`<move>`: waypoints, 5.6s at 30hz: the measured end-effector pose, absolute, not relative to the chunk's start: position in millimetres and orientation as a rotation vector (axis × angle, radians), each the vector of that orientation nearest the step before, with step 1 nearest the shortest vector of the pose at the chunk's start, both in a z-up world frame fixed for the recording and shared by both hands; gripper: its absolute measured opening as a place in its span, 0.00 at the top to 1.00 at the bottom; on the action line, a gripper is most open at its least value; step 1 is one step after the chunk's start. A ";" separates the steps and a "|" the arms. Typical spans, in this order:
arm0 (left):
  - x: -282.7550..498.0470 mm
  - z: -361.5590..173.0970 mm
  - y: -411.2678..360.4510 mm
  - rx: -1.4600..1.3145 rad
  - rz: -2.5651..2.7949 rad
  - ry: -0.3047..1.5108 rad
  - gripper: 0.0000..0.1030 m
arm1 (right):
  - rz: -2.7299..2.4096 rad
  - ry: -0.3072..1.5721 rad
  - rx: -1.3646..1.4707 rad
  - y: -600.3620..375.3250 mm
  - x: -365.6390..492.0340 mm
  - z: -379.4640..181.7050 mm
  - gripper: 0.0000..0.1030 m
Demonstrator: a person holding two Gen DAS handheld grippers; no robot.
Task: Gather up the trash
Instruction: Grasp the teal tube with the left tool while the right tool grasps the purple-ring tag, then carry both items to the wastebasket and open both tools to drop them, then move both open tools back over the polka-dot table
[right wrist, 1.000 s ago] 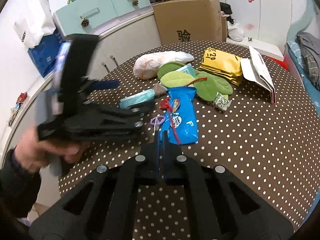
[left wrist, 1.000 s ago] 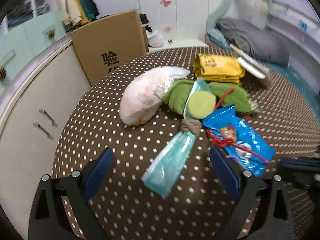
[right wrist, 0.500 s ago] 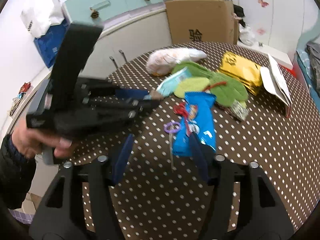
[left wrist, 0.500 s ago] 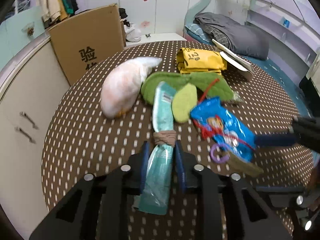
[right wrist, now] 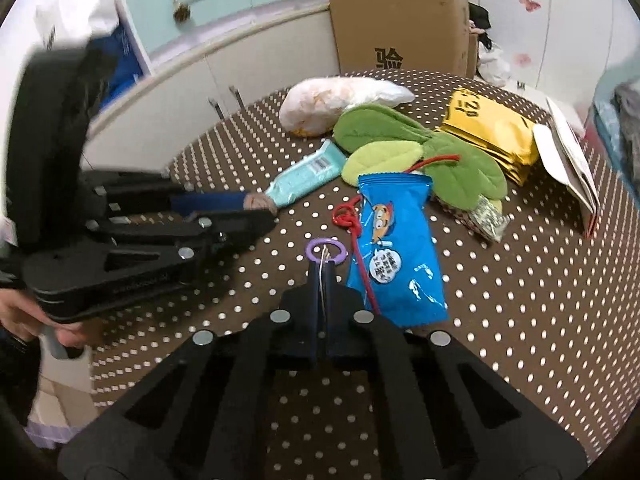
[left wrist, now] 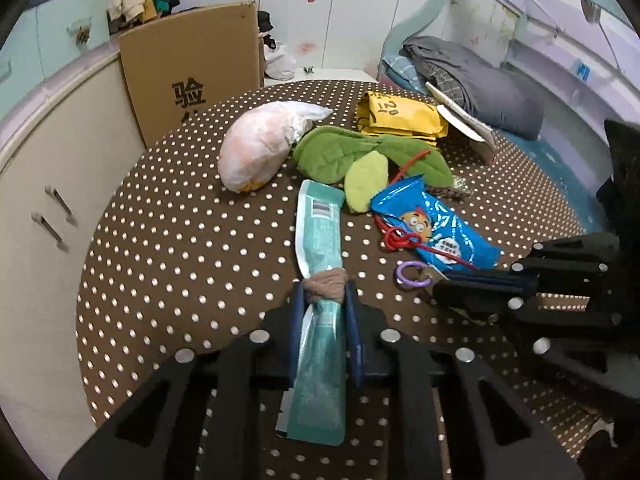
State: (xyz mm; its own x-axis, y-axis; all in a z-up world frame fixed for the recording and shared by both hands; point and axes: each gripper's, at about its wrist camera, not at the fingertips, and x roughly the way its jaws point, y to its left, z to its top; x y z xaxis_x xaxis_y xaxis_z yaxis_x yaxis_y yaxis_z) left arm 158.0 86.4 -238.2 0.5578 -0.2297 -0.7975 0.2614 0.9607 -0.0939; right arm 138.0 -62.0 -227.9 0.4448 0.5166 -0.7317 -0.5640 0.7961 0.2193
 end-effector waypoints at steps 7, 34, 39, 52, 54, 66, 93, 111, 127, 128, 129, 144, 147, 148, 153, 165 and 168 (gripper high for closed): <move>135.9 -229.7 92.1 -0.047 -0.268 0.913 0.82 | 0.709 0.849 0.030 -87.8 132.4 -204.8 0.97; 113.1 -213.0 104.2 -0.135 -0.217 0.867 0.81 | 0.698 0.838 -0.067 -58.4 136.9 -218.5 0.79; 115.2 -191.0 86.4 -0.130 -0.241 0.828 0.81 | 0.692 0.747 0.021 -100.4 125.5 -178.6 0.79; 142.3 -121.7 -39.7 -0.099 -0.441 0.706 0.81 | 0.424 0.543 0.272 -307.1 110.9 -111.1 0.79; 146.9 -117.7 -70.3 -0.084 -0.486 0.704 0.81 | 0.357 0.534 0.315 -345.3 107.8 -113.8 0.79; 161.5 -145.1 -213.4 -0.004 -0.642 0.791 0.81 | 0.053 0.763 0.563 -525.1 129.2 -256.8 0.79; 215.5 -308.6 -440.9 0.234 -0.755 1.194 0.81 | -0.129 0.718 0.931 -637.1 73.1 -328.8 0.22; 222.5 -302.9 -447.7 0.230 -0.687 1.148 0.09 | -0.226 0.722 0.887 -619.2 55.3 -311.0 0.06; 167.6 -187.6 -337.3 0.179 -0.650 0.874 0.09 | -0.130 0.632 0.726 -536.6 52.6 -209.2 0.06; 166.3 -183.0 -329.1 0.179 -0.643 0.863 0.09 | -0.115 0.633 0.707 -526.3 54.8 -201.8 0.06; 164.9 -178.0 -319.5 0.179 -0.631 0.849 0.09 | -0.107 0.634 0.696 -519.9 56.7 -196.8 0.06; 154.2 -151.8 -134.0 0.075 -0.376 0.761 0.09 | 0.163 0.696 0.471 -360.5 99.7 -149.6 0.06; 154.5 -159.8 -92.8 0.035 -0.310 0.780 0.09 | 0.215 0.718 0.424 -328.3 106.7 -149.1 0.06; 154.3 -161.9 -82.7 0.026 -0.295 0.784 0.09 | 0.227 0.723 0.414 -319.3 108.0 -149.3 0.06; 152.7 -175.1 -26.5 -0.027 -0.179 0.795 0.09 | 0.274 0.749 0.317 -266.3 116.0 -151.4 0.06; 175.4 -227.9 29.5 -0.040 -0.047 0.884 0.09 | 0.347 0.830 0.253 -214.0 121.5 -175.8 0.06; 184.4 -236.5 25.2 -0.024 -0.045 0.908 0.16 | 0.346 0.842 0.246 -211.7 121.3 -178.9 0.06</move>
